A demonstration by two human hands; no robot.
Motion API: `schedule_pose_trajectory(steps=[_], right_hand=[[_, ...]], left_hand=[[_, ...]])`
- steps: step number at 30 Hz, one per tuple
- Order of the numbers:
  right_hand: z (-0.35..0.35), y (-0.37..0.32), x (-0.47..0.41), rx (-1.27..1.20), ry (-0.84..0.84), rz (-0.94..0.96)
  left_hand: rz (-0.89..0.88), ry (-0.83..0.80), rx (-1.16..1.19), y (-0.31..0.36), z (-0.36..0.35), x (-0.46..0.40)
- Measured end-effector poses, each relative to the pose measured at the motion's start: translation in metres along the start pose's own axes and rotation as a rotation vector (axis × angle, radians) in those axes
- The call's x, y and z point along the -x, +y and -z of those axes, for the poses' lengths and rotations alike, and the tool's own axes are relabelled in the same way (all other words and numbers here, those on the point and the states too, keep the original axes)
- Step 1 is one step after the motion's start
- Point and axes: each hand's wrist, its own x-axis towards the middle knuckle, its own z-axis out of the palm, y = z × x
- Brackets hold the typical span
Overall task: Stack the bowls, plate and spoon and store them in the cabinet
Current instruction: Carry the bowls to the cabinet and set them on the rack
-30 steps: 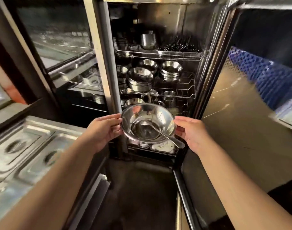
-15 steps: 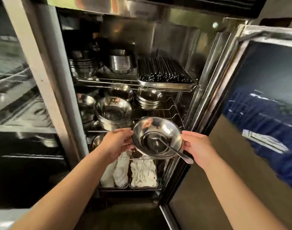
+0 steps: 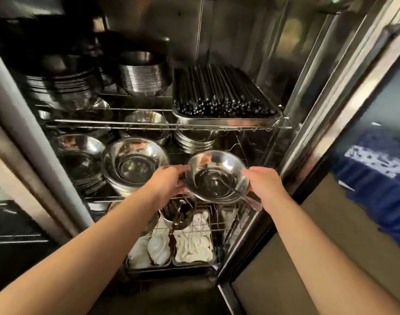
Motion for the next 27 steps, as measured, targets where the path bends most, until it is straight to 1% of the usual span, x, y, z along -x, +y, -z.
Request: schedule_pose_trajectory(steps=[2, 5, 11, 18, 21, 24, 27], right_hand=[[-0.002, 0.001, -0.013, 0.104, -0.008, 0.020], [-0.005, 0.004, -0.031, 0.207, -0.018, 0.091], [-0.014, 0.009, -0.068, 0.319, -0.022, 0.085], [-0.027, 0.025, -0.087, 0.297, 0.028, 0.046], [-0.030, 0.028, -0.090, 0.260, 0.045, 0.051], [-0.033, 0.031, -0.092, 0.244, 0.041, 0.058], [-0.034, 0.032, -0.093, 0.264, 0.037, 0.064]], left_hand=[[0.015, 0.033, -0.018, -0.003, -0.011, -0.012], [0.017, 0.032, -0.105, -0.005, -0.023, -0.025], [0.016, 0.058, -0.184, -0.007, -0.035, -0.057], [0.058, 0.084, -0.161, -0.023, -0.038, -0.088], [0.037, 0.068, -0.186, -0.030, -0.038, -0.096], [0.013, 0.108, -0.116, -0.038, -0.038, -0.103], [0.018, 0.057, -0.148, -0.043, -0.032, -0.109]])
